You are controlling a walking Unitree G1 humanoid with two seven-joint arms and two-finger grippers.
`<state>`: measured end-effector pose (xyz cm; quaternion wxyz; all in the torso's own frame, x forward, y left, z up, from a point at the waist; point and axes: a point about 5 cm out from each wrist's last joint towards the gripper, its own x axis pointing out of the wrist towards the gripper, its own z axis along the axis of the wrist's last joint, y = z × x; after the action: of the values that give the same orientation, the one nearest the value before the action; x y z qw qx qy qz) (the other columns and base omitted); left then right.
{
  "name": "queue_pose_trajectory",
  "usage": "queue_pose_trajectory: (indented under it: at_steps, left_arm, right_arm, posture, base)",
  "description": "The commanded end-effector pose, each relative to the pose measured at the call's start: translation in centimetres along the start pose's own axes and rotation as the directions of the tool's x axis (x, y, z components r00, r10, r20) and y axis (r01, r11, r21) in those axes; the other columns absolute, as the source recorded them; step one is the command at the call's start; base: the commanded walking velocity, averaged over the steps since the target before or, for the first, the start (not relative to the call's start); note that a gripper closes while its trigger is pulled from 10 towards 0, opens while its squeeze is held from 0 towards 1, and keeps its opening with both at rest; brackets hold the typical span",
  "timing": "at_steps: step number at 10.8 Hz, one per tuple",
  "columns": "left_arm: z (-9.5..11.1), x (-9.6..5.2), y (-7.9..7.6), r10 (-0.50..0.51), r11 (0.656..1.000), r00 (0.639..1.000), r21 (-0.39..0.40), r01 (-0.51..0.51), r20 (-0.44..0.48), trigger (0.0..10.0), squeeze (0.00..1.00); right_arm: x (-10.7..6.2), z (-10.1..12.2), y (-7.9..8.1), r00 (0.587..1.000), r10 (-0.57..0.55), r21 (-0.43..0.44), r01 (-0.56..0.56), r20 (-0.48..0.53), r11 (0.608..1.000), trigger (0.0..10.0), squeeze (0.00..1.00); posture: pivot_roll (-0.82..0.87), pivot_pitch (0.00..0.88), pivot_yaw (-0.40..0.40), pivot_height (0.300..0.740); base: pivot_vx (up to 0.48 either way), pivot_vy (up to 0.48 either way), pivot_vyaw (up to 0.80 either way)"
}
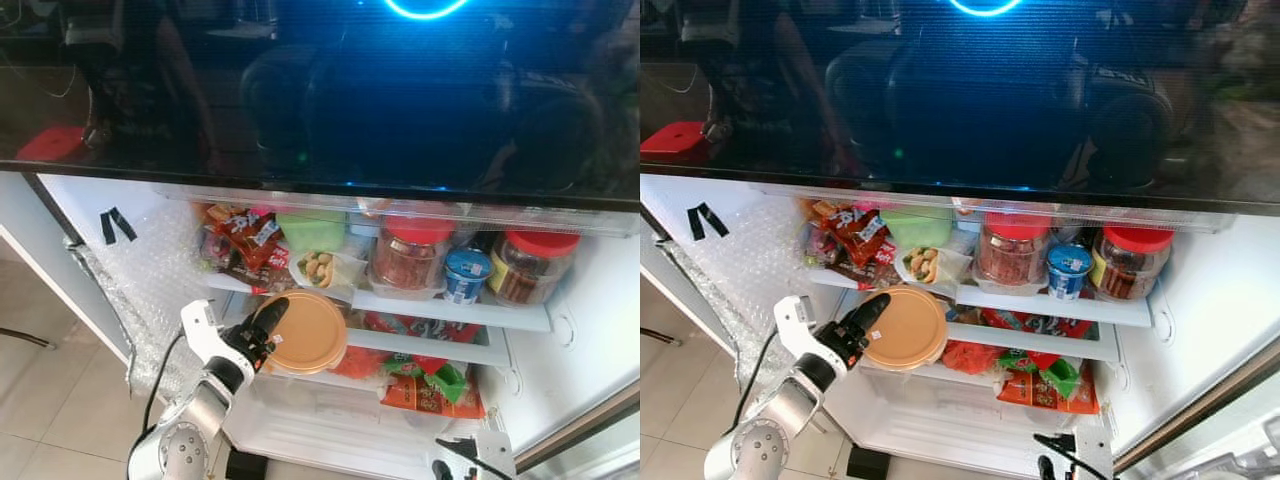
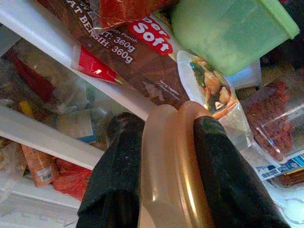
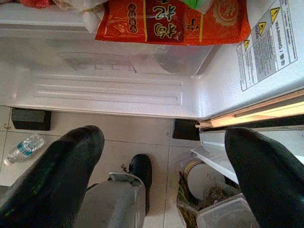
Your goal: Restocking fridge
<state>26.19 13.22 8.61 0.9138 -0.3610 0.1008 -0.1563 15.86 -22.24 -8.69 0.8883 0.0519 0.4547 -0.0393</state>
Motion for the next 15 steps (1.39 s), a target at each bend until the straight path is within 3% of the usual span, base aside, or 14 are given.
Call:
queue_pose_trajectory:
  at_steps: [1,8,12,15]
  left_arm:
    - [-0.2,0.1,-0.1,-0.005,1.000,1.000,0.010,0.005,0.003,10.0,0.00]
    - [-0.2,0.2,-0.2,-0.003,1.000,1.000,0.019,0.002,0.004,10.0,0.00]
    - [-0.3,0.1,-0.1,-0.001,1.000,1.000,0.024,0.001,0.006,10.0,0.00]
    - [-0.4,0.1,-0.2,-0.003,1.000,1.000,0.028,0.003,0.002,10.0,0.00]
  right_arm:
    - [-0.2,-1.1,-0.2,0.999,-0.008,0.004,0.008,-0.037,1.000,10.0,0.00]
    - [-0.2,-1.1,-0.2,0.999,0.001,0.004,-0.001,-0.042,1.000,10.0,0.00]
    - [-0.3,-0.2,-0.1,0.996,-0.009,0.098,0.000,0.084,0.995,10.0,0.00]
    - [-0.3,0.0,0.0,0.994,0.004,0.104,-0.016,0.113,0.994,10.0,0.00]
  posture:
    - [-0.09,0.000,0.034,0.740]
    - [-0.09,0.000,0.028,0.740]
    - [-0.09,0.000,0.028,0.740]
    - [-0.09,0.000,0.029,0.740]
  base:
    - [0.000,0.000,0.00]
    - [0.000,0.000,0.00]
    - [0.000,0.000,0.00]
    - [0.000,0.000,0.00]
